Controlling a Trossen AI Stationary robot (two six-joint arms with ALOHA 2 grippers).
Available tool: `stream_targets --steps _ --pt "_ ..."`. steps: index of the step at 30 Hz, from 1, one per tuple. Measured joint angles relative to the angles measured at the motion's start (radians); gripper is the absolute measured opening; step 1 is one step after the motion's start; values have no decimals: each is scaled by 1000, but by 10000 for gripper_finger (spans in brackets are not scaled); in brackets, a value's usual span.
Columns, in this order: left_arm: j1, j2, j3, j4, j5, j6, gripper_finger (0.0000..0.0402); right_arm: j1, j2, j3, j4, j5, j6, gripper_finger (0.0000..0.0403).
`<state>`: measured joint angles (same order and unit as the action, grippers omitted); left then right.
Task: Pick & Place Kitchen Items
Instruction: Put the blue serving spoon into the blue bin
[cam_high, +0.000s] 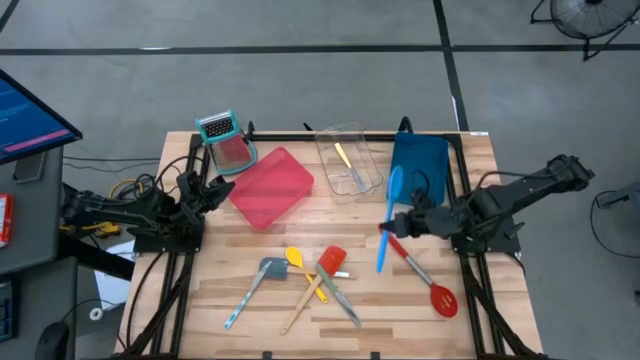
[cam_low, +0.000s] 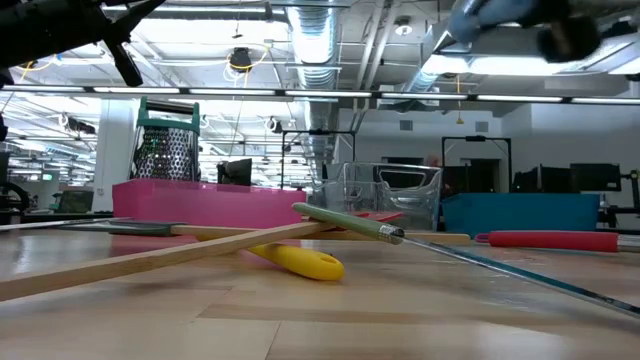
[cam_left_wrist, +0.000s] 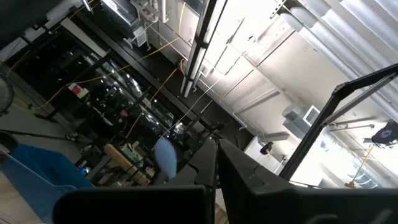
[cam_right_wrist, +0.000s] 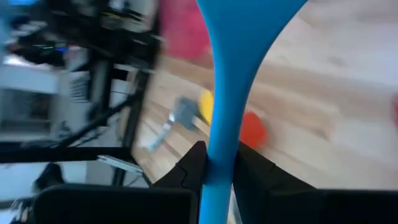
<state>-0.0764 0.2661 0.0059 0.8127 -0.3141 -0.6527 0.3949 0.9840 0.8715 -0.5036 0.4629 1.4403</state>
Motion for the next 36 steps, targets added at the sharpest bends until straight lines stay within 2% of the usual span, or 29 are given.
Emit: stream_targets --steps 4,11,18,25,31,36 --pt "0 0 0 0 0 0 2 -62 -3 0 185 -9 -216 56" --pt "0 0 0 0 0 0 2 -135 -3 0 522 -155 -533 56" --pt "0 0 0 0 1 1 2 -166 -3 1 716 -278 -713 56" --pt "0 0 0 0 1 1 2 -189 -2 1 754 -392 -744 56" --pt "0 0 0 0 1 1 2 -258 -3 1 738 -308 -736 56" --pt "0 0 0 0 1 1 2 -406 -18 1 597 -300 -720 56"
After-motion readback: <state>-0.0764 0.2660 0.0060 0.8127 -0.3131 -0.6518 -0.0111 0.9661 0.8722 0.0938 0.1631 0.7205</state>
